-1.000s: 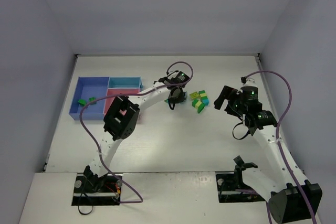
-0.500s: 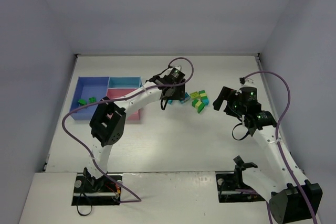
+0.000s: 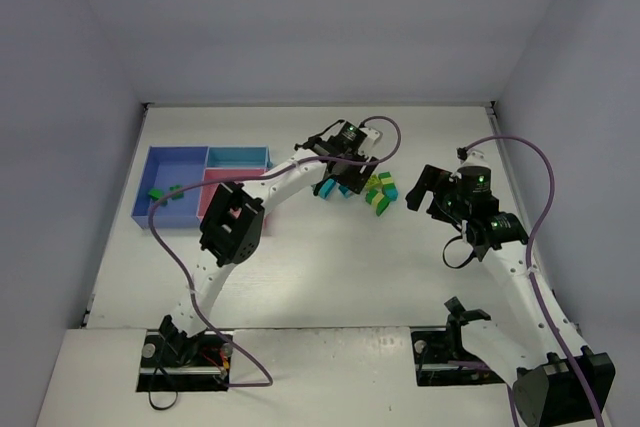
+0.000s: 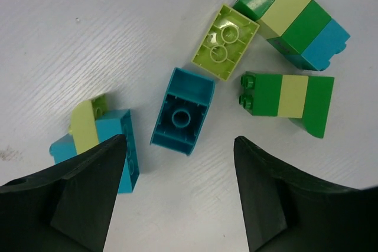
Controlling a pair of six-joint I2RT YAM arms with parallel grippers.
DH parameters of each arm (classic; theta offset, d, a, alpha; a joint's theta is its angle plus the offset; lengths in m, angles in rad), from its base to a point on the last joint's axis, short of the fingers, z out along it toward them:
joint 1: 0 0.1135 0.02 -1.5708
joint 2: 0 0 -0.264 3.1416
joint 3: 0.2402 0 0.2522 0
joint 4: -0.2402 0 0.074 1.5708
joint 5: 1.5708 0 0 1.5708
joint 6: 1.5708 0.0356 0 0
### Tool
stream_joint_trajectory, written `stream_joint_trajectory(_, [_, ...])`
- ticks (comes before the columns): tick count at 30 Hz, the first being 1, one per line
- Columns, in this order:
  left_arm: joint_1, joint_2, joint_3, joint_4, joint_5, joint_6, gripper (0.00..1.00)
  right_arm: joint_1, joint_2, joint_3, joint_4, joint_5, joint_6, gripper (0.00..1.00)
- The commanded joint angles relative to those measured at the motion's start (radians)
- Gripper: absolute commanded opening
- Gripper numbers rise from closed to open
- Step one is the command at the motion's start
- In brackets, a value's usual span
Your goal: Sort the legos into containers by color
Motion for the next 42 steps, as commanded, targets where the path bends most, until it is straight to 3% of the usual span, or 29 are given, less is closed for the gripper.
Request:
stream_joint_trajectory(1, [-0.004,0.022,0.095,-0.022,0.037,0.085,0.66,0.008,-0.014,0.017,0.036,-0.007,-0.011,0.95])
stream_joint_trajectory(6, [-0.006,0.059,0.122,-0.013,0.008,0.096,0.57,0.008,-0.011,0.015,0.033,-0.005,-0.009,0.95])
stream_joint_trajectory(7, [-0.006,0.059,0.121,0.004,0.002,0.094,0.48,0.007,-0.011,0.015,0.033,-0.005,-0.009,0.95])
stream_joint_trajectory(10, [-0.006,0.068,0.127,0.018,-0.015,0.091,0.40,0.008,-0.012,0.015,0.030,0.001,-0.008,0.95])
stream_joint_trajectory(14, [-0.006,0.053,0.122,0.030,-0.038,0.082,0.09,0.008,-0.013,0.017,0.028,0.001,-0.008,0.95])
stream_joint_trajectory(17, [-0.004,-0.050,0.055,0.080,-0.066,0.047,0.02,0.008,-0.017,0.023,0.028,0.003,-0.008,0.95])
stream_joint_trajectory(21, [0.022,-0.159,0.009,0.058,-0.191,-0.072,0.02,0.008,-0.020,0.029,0.025,0.003,-0.006,0.96])
stream_joint_trajectory(24, [0.084,-0.249,-0.039,0.018,-0.277,-0.253,0.02,0.008,-0.025,0.032,0.025,0.004,-0.003,0.96])
stream_joint_trajectory(30, [0.330,-0.406,-0.227,-0.074,-0.242,-0.762,0.02,0.008,-0.017,0.035,0.025,0.012,0.000,0.96])
stream_joint_trajectory(36, [0.499,-0.441,-0.309,-0.064,-0.218,-0.910,0.12,0.008,-0.009,0.033,0.025,0.020,0.000,0.96])
stream_joint_trajectory(42, [0.580,-0.378,-0.266,-0.074,-0.193,-0.955,0.13,0.008,-0.012,0.027,0.027,0.024,-0.002,0.96])
